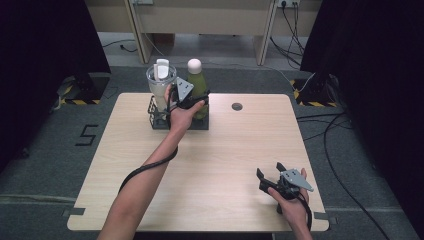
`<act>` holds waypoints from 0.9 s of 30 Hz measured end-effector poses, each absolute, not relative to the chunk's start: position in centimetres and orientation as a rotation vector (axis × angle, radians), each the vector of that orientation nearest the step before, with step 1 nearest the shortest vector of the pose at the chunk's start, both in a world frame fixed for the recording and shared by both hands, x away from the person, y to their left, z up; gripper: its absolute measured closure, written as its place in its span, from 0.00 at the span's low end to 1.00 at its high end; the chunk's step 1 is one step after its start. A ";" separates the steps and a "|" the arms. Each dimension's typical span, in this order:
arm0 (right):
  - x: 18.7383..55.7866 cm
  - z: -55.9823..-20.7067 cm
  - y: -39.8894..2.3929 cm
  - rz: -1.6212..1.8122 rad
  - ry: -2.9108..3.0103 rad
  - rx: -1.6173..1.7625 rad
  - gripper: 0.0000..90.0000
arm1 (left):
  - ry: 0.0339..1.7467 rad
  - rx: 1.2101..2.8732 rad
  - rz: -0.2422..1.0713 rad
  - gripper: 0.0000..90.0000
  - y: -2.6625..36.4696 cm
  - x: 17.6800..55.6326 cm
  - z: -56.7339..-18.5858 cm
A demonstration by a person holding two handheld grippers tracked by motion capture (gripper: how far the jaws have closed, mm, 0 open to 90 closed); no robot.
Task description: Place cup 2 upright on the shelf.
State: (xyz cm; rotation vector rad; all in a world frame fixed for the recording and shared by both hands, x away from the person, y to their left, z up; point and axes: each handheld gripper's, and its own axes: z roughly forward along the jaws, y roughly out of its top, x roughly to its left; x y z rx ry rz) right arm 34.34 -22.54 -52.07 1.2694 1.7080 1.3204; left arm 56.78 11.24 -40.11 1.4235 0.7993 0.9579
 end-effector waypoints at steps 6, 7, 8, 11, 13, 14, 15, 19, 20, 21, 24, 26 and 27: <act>34.3 -52.1 -22.5 1.319 1.709 1.269 0.21 | 0.800 1.430 0.967 0.15 11.4 56.5 -40.3; 34.4 -52.1 -22.5 1.318 1.709 1.266 0.21 | 0.800 1.431 0.969 0.15 11.5 56.4 -40.3; 34.4 -52.1 -22.5 1.318 1.710 1.266 0.21 | 0.801 1.432 0.969 0.15 11.5 56.4 -40.3; 34.4 -52.1 -22.5 1.318 1.709 1.268 0.21 | 0.804 1.429 0.971 0.15 11.6 56.3 -40.2; 34.3 -52.1 -22.5 1.318 1.710 1.266 0.21 | 0.807 1.427 0.976 0.15 11.7 56.2 -40.2; 34.4 -52.1 -22.5 1.319 1.710 1.267 0.21 | 0.808 1.425 0.978 0.15 11.8 56.1 -40.1; 34.4 -52.1 -22.5 1.319 1.710 1.267 0.21 | 0.808 1.425 0.978 0.14 11.8 56.1 -40.1; 34.4 -52.1 -22.5 1.320 1.712 1.268 0.21 | 0.806 1.429 0.977 0.15 12.0 56.0 -40.2; 34.4 -52.1 -22.5 1.320 1.712 1.267 0.21 | 0.805 1.429 0.975 0.15 12.0 56.0 -40.2; 34.4 -52.1 -22.5 1.319 1.712 1.267 0.21 | 0.806 1.428 0.976 0.15 12.0 56.0 -40.2; 34.3 -52.1 -22.4 1.321 1.711 1.272 0.21 | 0.809 1.427 0.975 0.15 12.0 56.0 -40.3; 34.4 -52.1 -22.5 1.319 1.711 1.268 0.21 | 0.808 1.426 0.975 0.15 12.0 55.9 -40.3; 34.4 -52.1 -22.5 1.320 1.711 1.268 0.21 | 0.806 1.426 0.974 0.15 12.0 55.9 -40.3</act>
